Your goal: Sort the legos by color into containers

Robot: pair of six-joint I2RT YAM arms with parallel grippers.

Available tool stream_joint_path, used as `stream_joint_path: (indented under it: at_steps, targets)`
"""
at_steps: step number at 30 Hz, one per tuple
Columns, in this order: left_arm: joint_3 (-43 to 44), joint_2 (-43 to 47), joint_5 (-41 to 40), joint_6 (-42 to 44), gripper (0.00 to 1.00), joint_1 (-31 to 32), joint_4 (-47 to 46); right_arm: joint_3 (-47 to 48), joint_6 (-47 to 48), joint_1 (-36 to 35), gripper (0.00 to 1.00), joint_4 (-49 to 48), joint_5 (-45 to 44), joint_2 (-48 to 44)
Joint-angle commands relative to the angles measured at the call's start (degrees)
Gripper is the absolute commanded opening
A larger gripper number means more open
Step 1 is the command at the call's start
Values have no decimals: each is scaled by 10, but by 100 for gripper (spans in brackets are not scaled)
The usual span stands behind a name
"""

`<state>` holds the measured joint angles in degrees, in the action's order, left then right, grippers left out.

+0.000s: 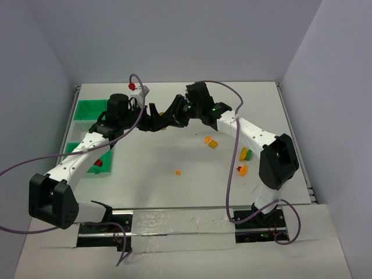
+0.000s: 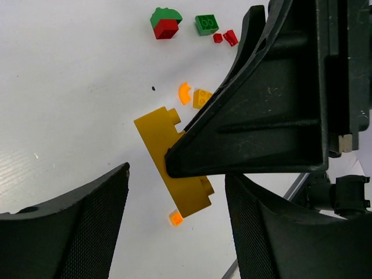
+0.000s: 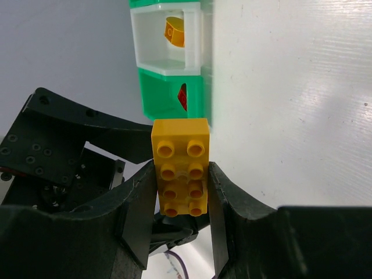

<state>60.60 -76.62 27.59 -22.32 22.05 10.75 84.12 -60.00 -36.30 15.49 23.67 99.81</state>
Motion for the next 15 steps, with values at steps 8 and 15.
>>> stream_joint_path:
  at_steps: [8, 15]
  targets:
    - [29, -8, -60, 4, 24, 4, 12, 8, -16, -8, 10, -35, 36, -11]
    - [8, 23, -59, 15, 0, -39, 31, -17, -9, 2, 70, -45, 35, -22]
